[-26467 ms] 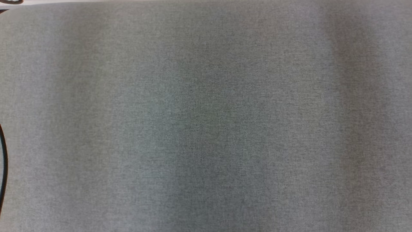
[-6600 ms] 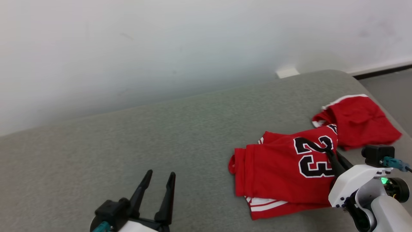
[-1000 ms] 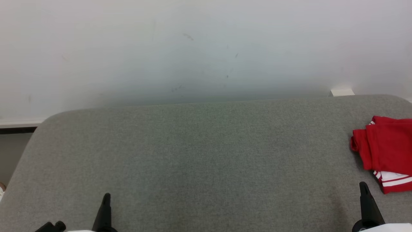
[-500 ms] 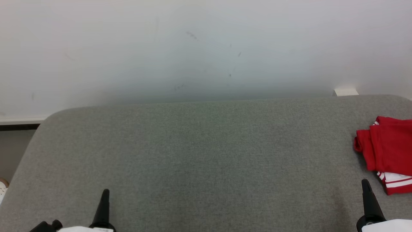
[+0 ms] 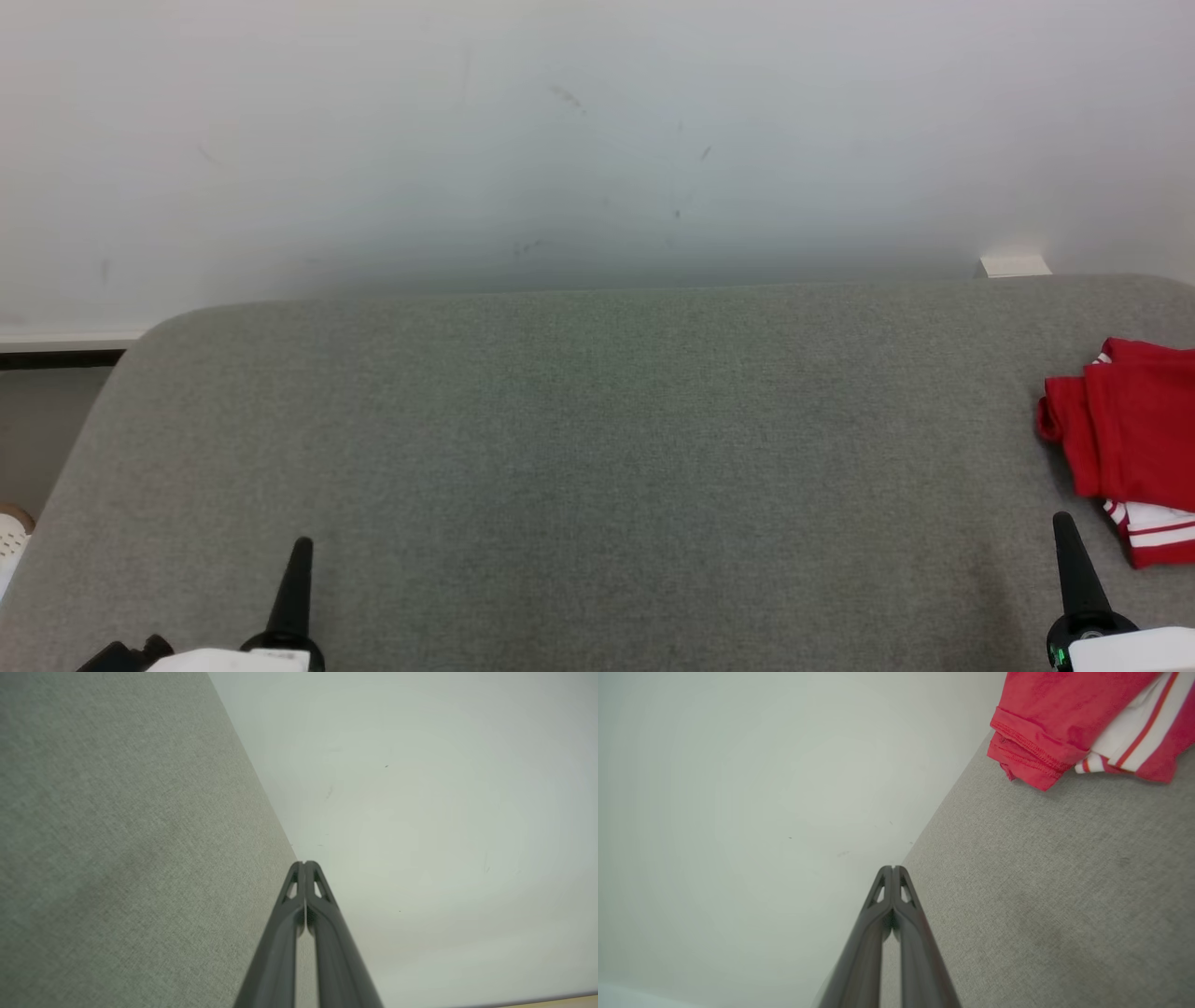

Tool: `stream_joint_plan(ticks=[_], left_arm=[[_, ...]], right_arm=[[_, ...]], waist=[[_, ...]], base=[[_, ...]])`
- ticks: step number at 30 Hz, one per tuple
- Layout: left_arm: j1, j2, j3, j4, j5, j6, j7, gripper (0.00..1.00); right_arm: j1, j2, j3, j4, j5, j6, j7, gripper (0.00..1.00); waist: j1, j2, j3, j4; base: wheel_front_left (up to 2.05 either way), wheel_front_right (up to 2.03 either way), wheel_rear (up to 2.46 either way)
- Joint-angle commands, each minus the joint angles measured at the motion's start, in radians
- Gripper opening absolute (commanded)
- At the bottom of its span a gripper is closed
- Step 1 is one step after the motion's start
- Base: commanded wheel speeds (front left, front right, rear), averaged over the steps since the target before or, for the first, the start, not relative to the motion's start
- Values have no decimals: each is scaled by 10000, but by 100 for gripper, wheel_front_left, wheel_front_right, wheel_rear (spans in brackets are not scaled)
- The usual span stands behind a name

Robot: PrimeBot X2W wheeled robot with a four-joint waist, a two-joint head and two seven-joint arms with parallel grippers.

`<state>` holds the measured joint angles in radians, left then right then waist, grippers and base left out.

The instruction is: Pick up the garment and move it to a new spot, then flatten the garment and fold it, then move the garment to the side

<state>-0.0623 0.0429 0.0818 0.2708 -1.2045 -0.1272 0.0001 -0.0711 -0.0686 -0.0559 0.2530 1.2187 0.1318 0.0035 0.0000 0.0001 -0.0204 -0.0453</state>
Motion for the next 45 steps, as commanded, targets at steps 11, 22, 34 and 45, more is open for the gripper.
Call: stream_joint_plan(ticks=[11,22,34,45], left_arm=[[-260,87,113,-147,-1114,-41,323,0],[-343,94,185,-185,-1962,-46,576,0],[-397,100,252,-218,-2866,-52,810,0],[-471,102,302,-247,-3617,-57,1033,0]], right_arm=[[-247,10,-188,-128,1062,-13,305,0],[-321,66,-322,-124,1926,-15,558,0],[-349,120,-437,-118,2750,-17,792,0],[-388,163,-547,-111,3454,-19,998,0]], waist=[[0,-1,48,93],[0,-1,96,185],[0,-1,148,286],[0,-1,196,378]], base=[[0,0,0],[0,0,0],[0,0,0],[0,0,0]])
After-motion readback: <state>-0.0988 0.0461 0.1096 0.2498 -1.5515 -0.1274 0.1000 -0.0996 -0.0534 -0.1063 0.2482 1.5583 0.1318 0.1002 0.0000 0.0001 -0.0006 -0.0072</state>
